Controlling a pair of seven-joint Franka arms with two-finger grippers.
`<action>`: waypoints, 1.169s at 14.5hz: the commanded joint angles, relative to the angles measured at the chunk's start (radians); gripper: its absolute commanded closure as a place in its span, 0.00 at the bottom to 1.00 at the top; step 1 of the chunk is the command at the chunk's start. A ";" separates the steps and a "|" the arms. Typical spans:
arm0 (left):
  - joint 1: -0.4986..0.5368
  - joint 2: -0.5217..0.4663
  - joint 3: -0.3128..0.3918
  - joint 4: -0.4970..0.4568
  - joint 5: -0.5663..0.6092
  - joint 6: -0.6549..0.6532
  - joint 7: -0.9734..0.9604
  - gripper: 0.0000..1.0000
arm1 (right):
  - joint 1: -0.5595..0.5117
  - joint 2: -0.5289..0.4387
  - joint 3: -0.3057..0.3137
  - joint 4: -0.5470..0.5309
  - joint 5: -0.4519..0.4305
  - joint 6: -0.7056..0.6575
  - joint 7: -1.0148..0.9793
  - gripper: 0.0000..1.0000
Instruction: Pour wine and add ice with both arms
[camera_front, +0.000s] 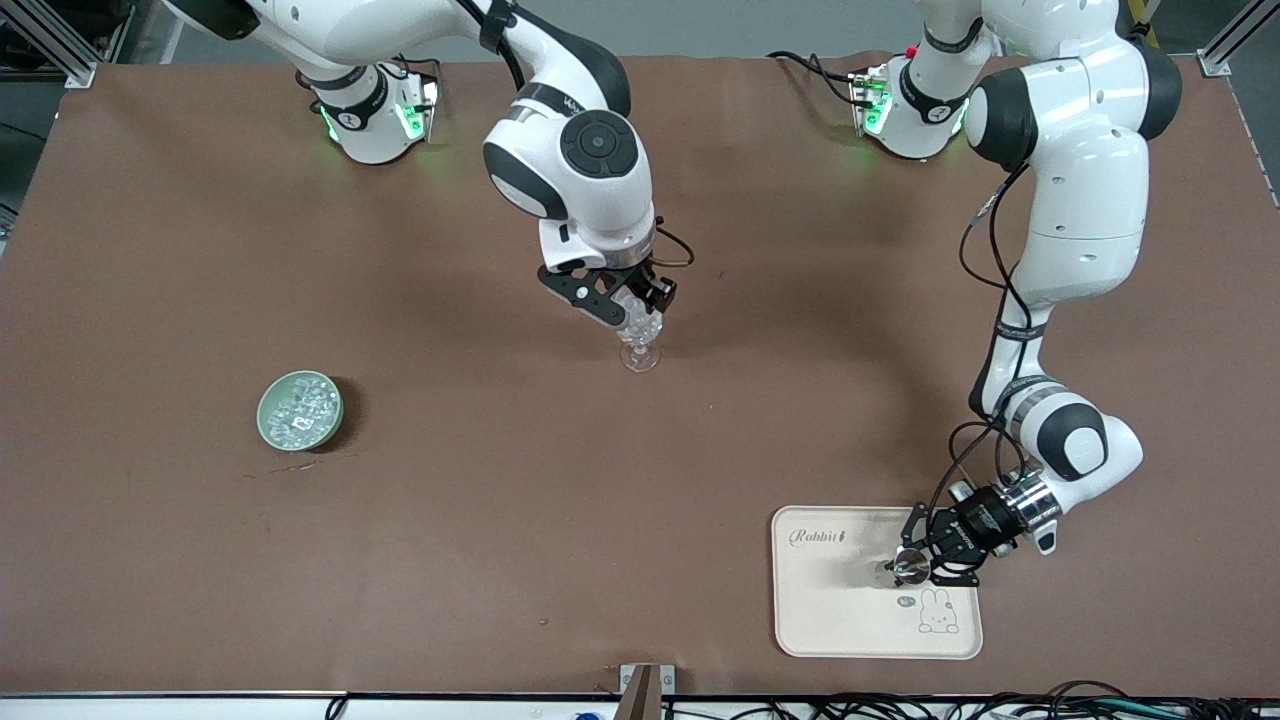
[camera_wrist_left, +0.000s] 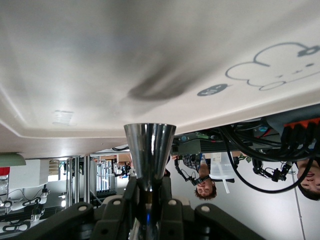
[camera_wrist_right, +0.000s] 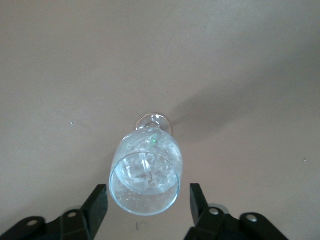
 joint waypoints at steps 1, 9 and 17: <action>-0.017 0.041 0.002 0.055 -0.029 0.027 0.013 0.98 | 0.003 0.010 0.011 0.018 -0.028 -0.005 0.027 0.22; -0.008 0.034 -0.009 0.029 -0.021 0.009 0.139 0.00 | -0.150 -0.155 0.080 0.044 -0.031 -0.110 -0.065 0.00; 0.021 -0.031 0.045 -0.054 0.092 -0.192 0.136 0.00 | -0.195 -0.434 -0.372 0.049 0.111 -0.255 -0.770 0.00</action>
